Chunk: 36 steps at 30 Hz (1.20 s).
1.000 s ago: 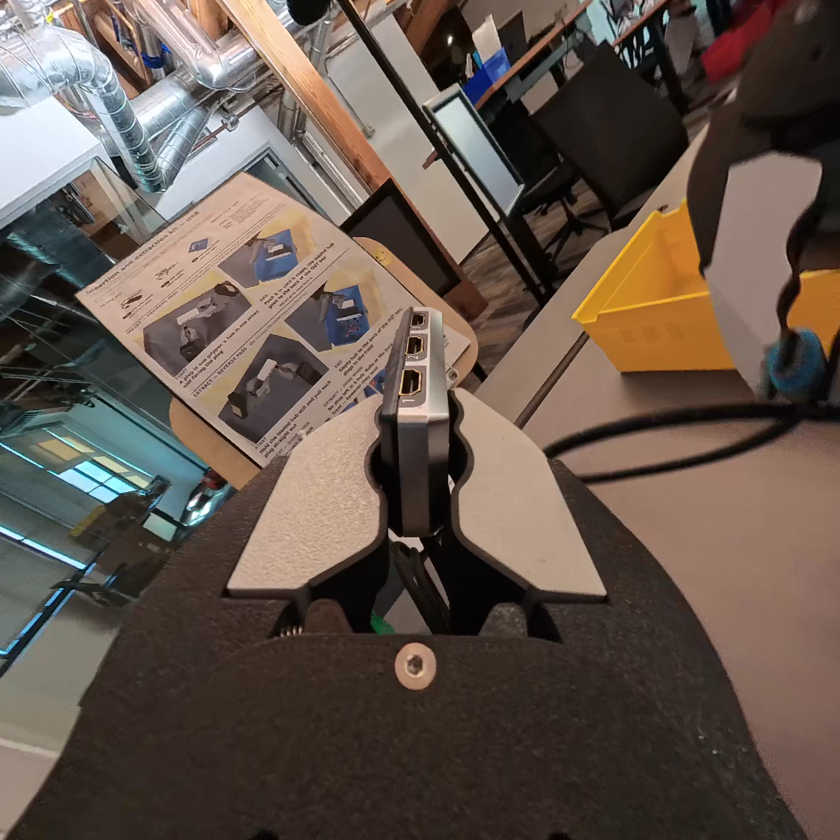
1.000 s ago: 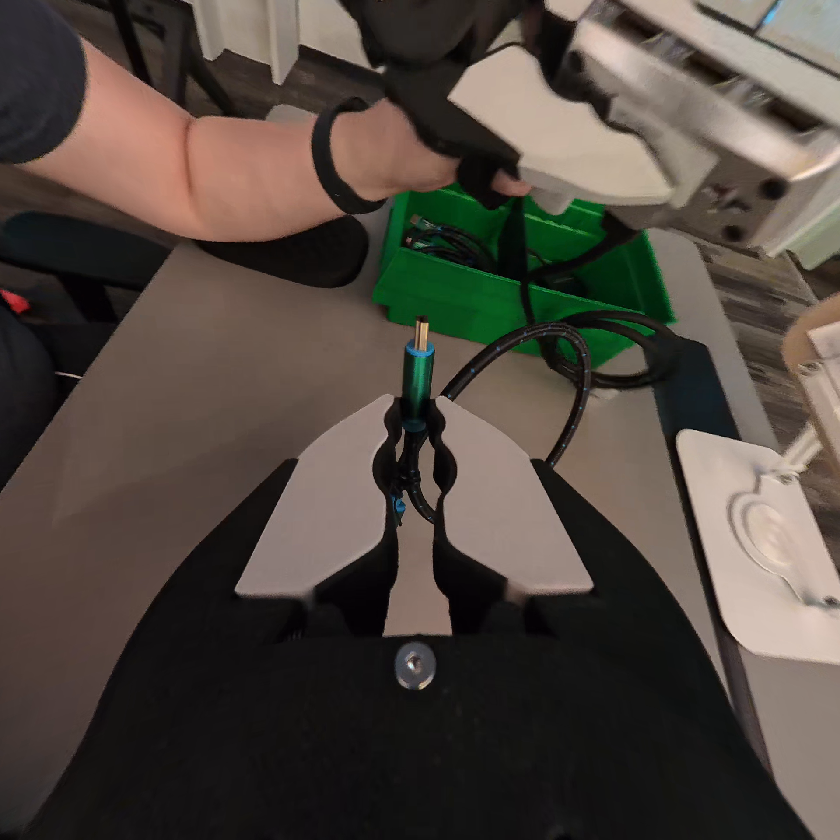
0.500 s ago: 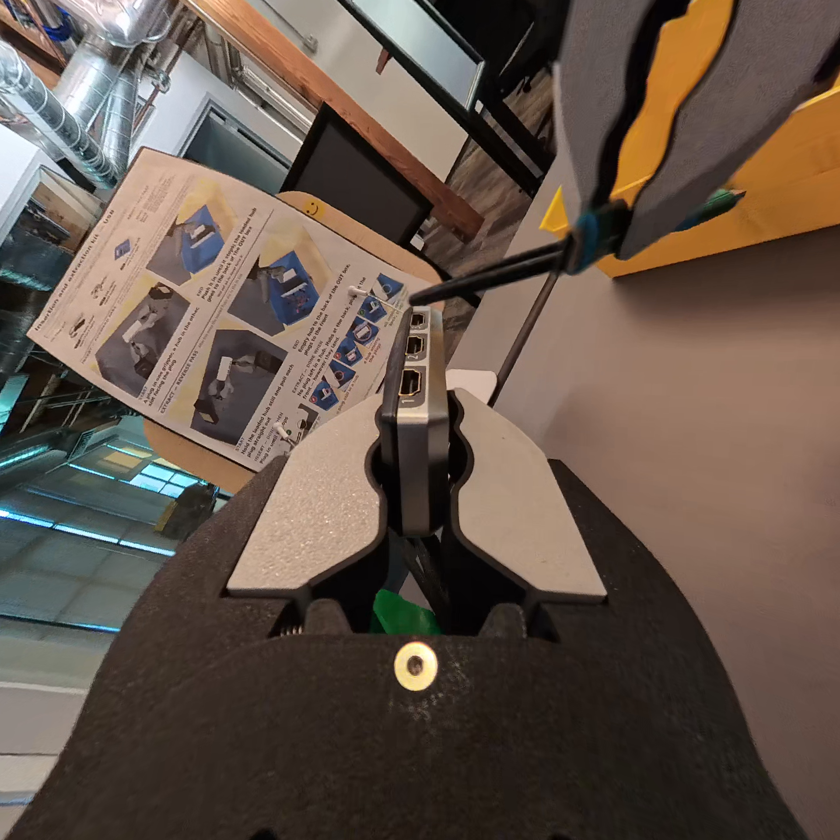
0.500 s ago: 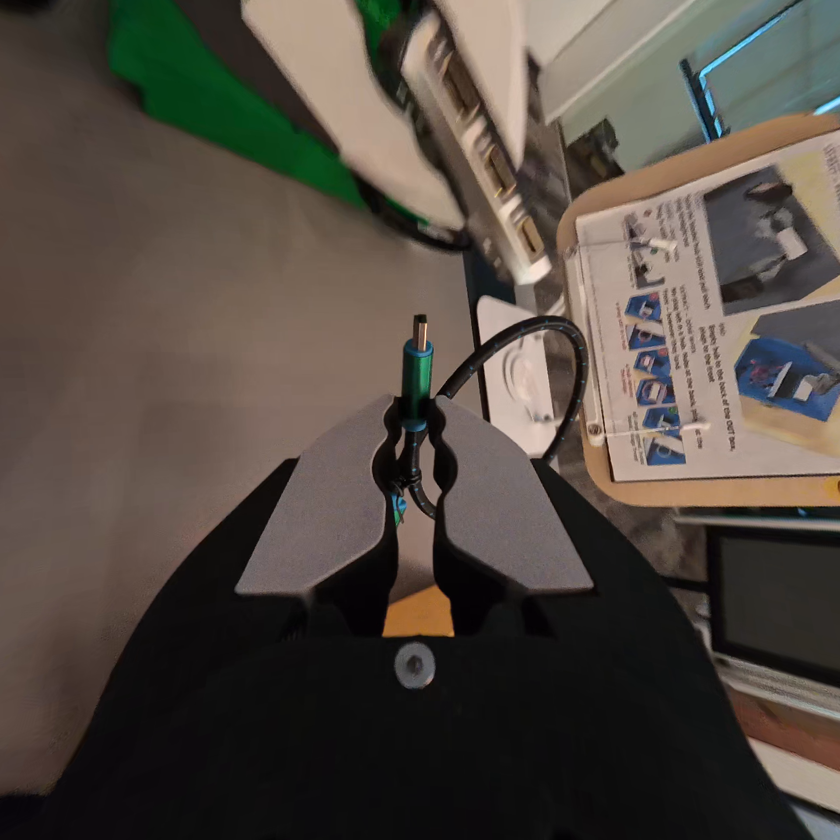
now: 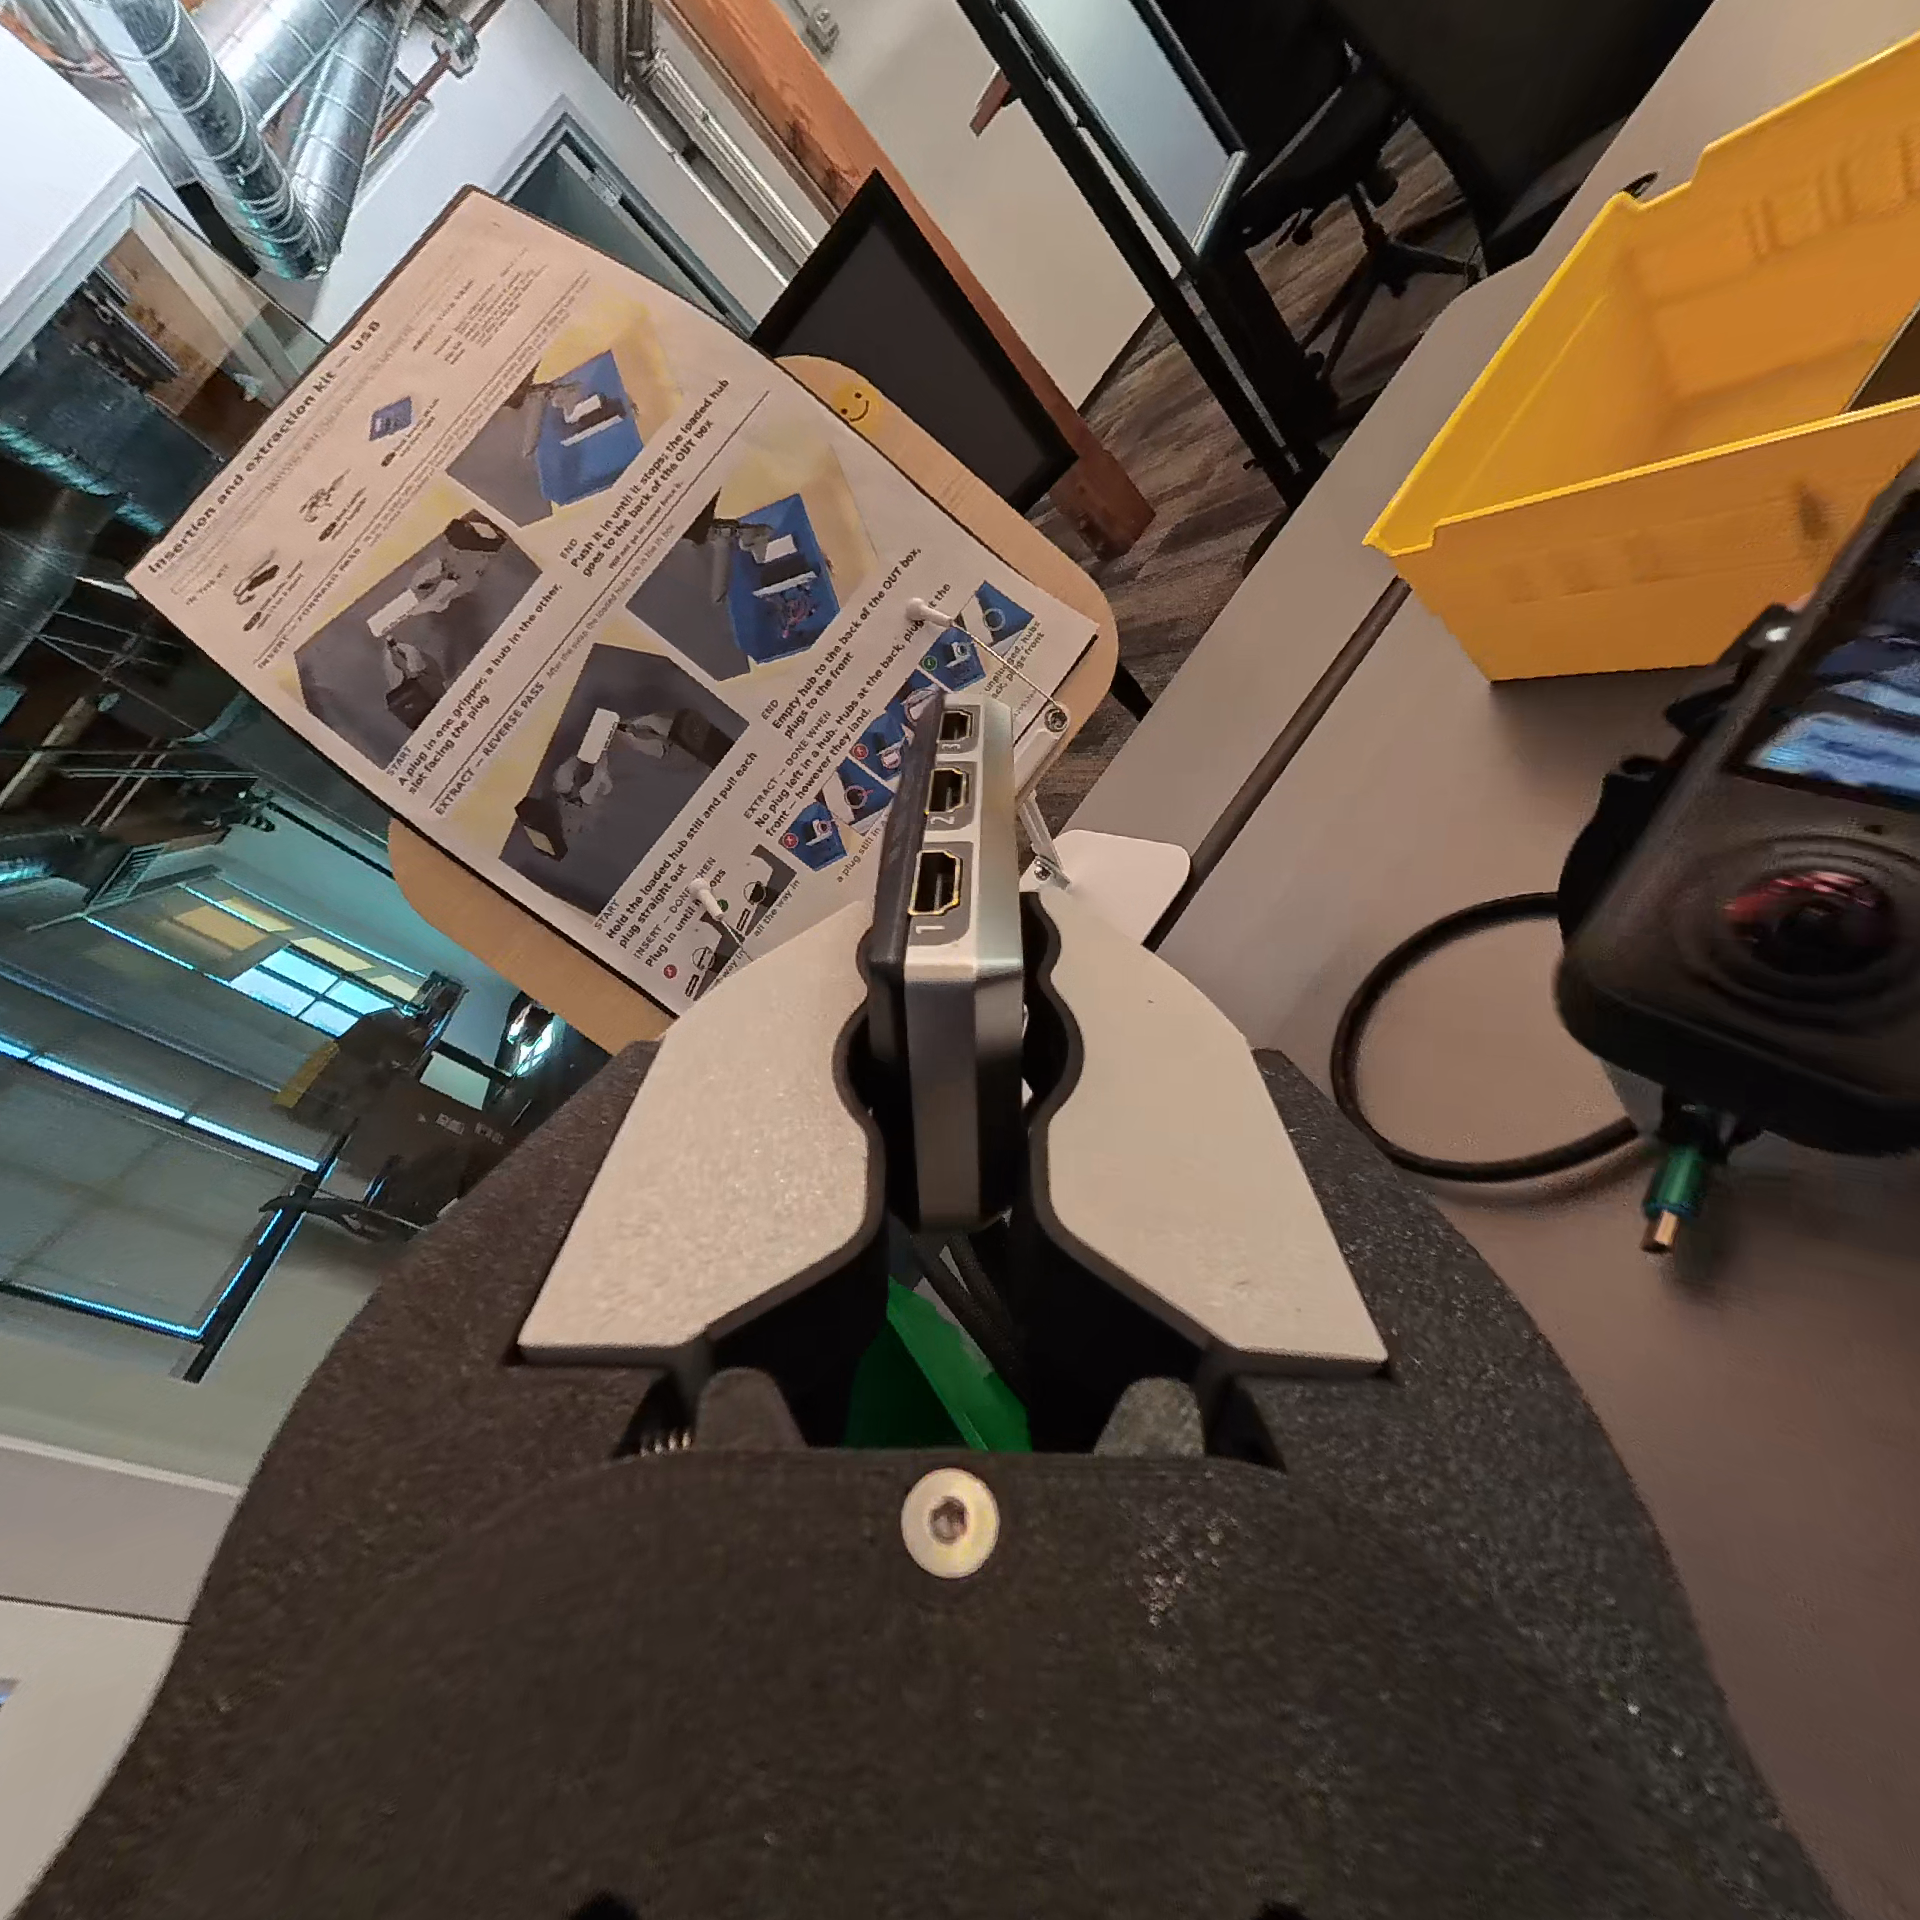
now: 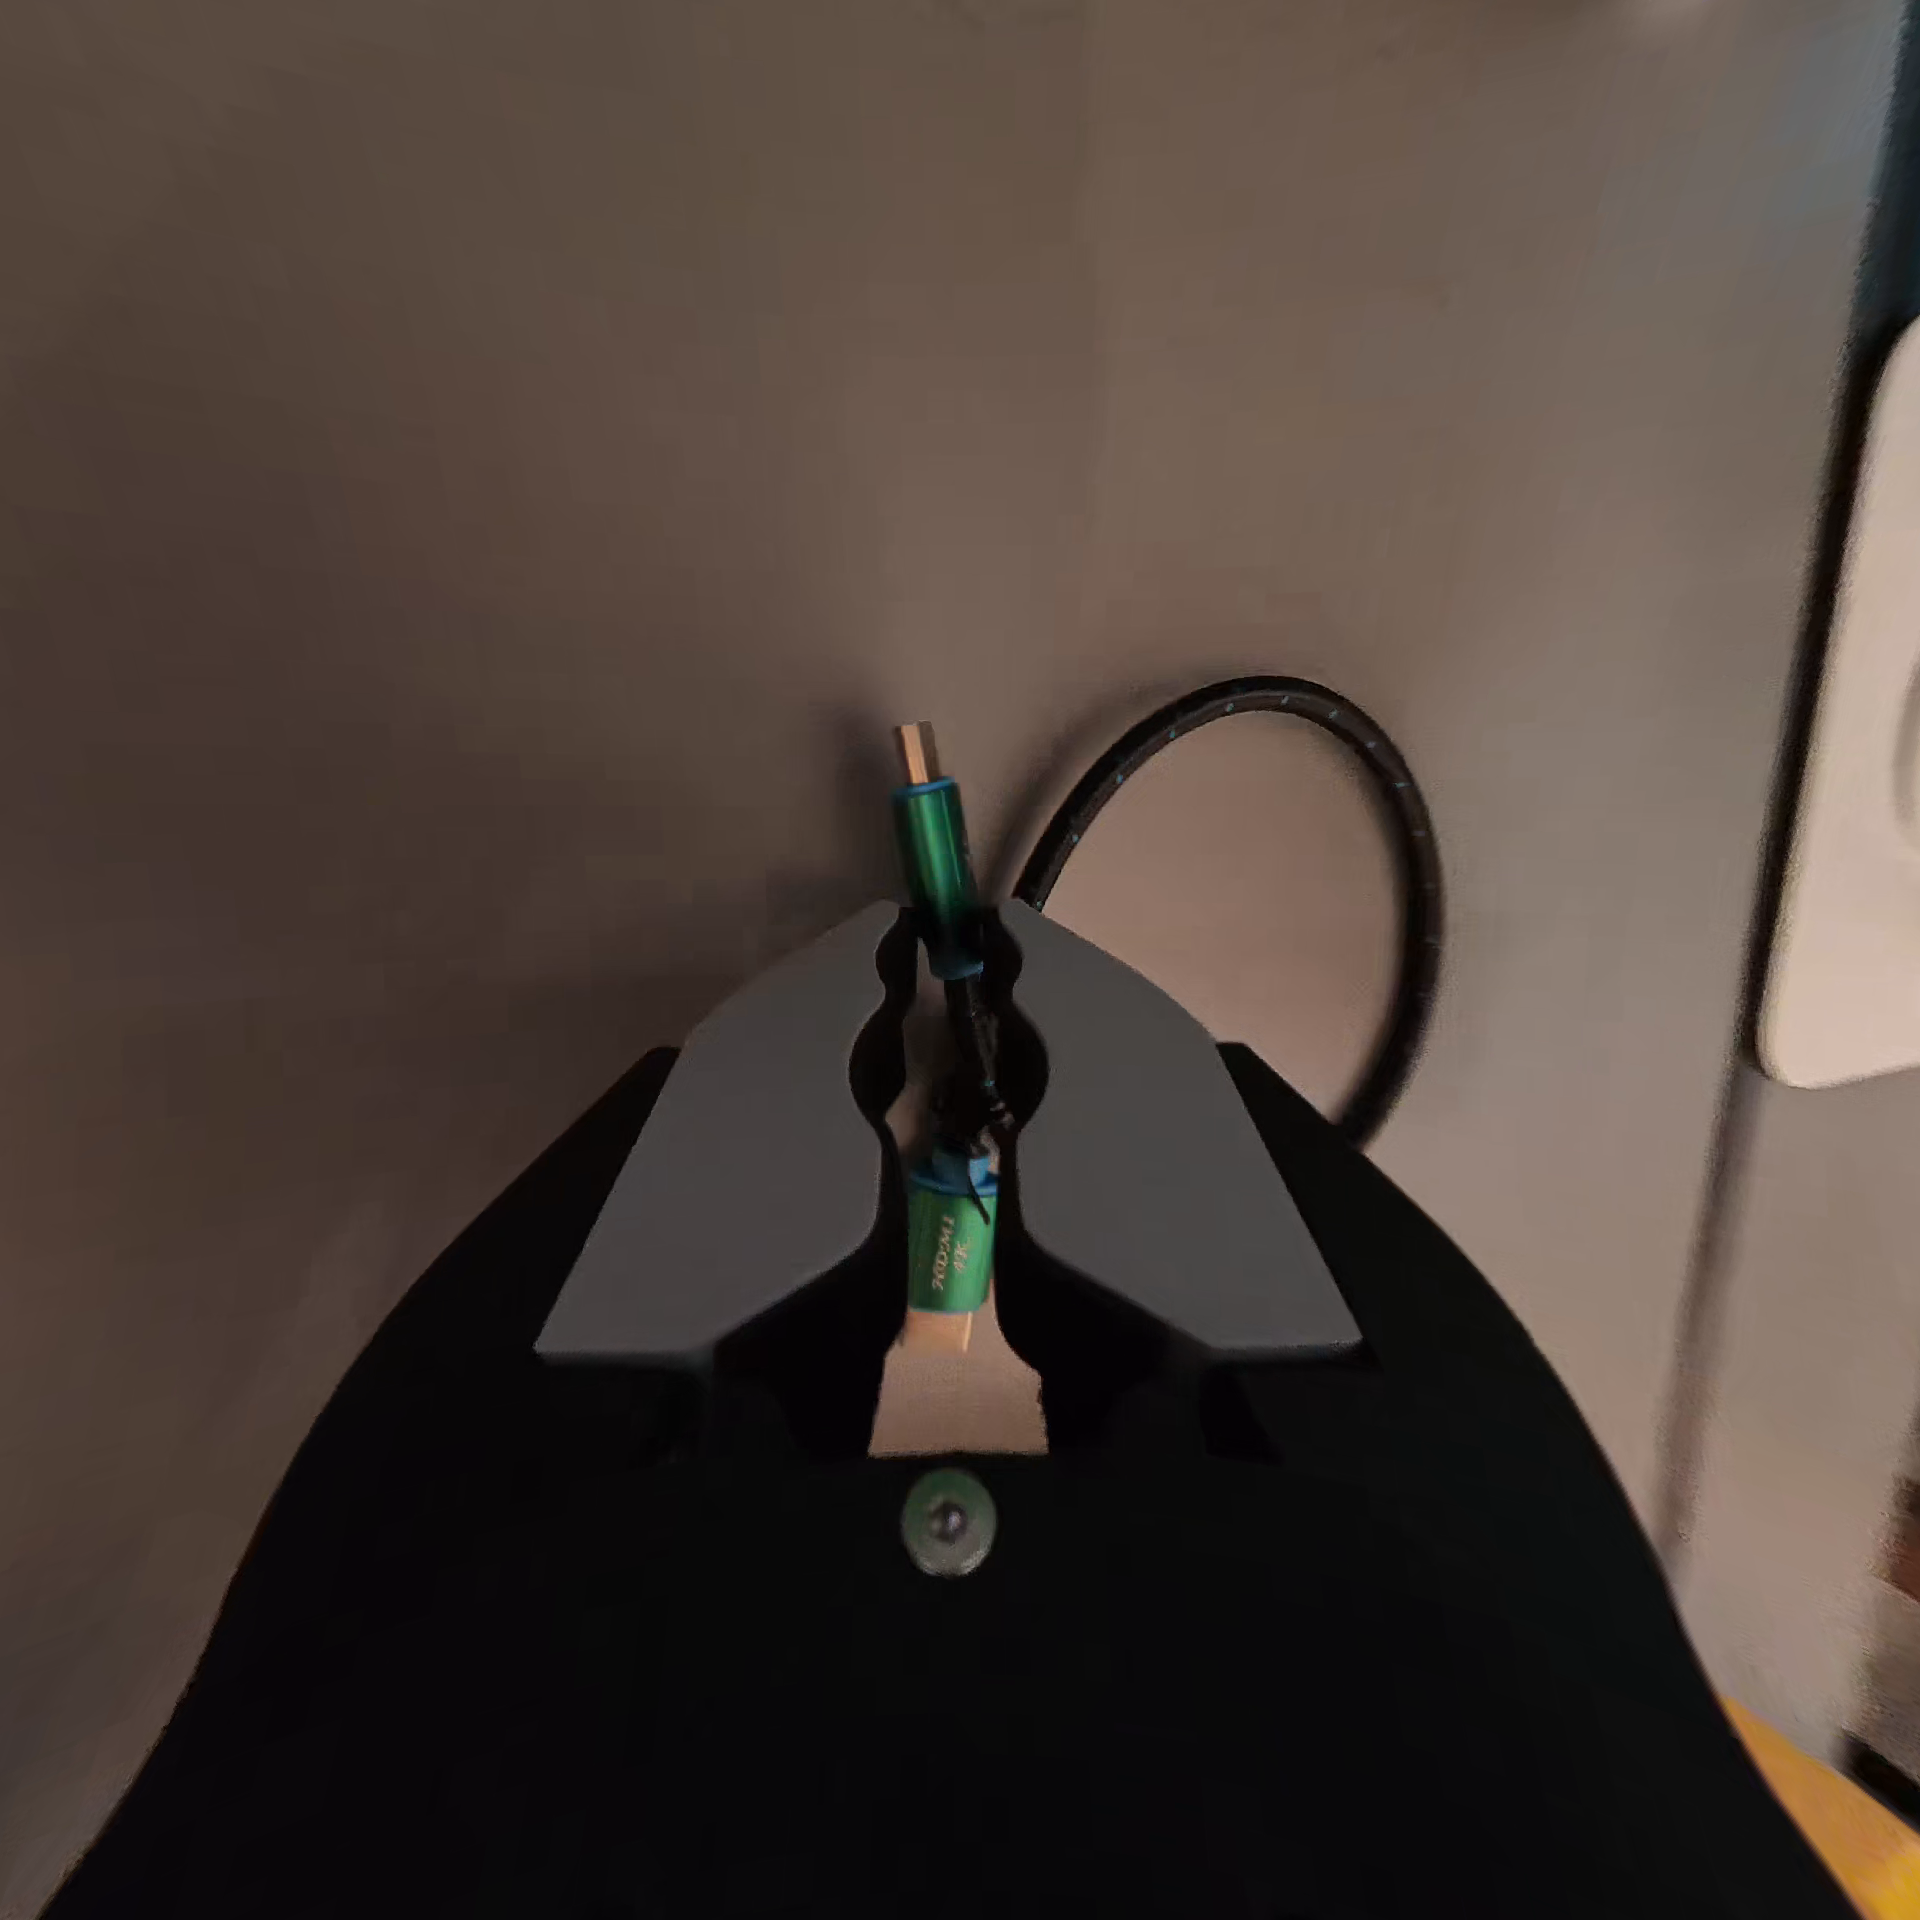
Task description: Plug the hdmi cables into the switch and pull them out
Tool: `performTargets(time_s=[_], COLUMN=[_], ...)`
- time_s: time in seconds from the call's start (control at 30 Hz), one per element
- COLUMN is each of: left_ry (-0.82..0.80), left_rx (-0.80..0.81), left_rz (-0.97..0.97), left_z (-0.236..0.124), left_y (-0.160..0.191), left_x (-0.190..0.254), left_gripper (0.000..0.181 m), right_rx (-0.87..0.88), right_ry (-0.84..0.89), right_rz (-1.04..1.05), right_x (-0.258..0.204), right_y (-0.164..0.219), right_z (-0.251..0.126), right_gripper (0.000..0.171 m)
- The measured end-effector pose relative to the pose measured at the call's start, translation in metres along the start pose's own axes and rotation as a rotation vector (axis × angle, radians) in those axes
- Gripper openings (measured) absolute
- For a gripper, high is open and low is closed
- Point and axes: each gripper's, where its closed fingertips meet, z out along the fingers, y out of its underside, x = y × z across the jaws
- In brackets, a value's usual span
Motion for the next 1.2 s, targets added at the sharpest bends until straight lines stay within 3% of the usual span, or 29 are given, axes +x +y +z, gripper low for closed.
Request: performTargets(time_s=[0.2, 0.3, 0.47, 0.67, 1.2], left_ry=[0.017, 0.024, 0.033, 0.046, 0.061], left_rx=[-0.002, -0.003, -0.009, -0.016, -0.022], left_rz=[-0.01, -0.02, -0.025, -0.021, -0.016], left_z=[0.0, 0.0, 0.003, 0.004, 0.005], left_y=[-0.001, -0.001, 0.0, 0.0, 0.001], left_x=[0.002, 0.001, 0.003, 0.007, 0.011], left_gripper=[0.022, 0.022, 0.022, 0.022, 0.022], right_rx=[0.203, 0.218, 0.06, 0.072, 0.149], right_ry=[-0.149, -0.226, -0.24, -0.462, -0.551], right_rz=[0.29, 0.431, 0.426, 0.566, 0.607], right_x=[0.006, 0.008, 0.005, -0.012, -0.019], right_y=[-0.017, -0.016, 0.006, 0.006, -0.009], right_z=[-0.022, -0.029, -0.007, -0.007, -0.001], right_gripper=[0.024, 0.023, 0.022, 0.014, 0.012])
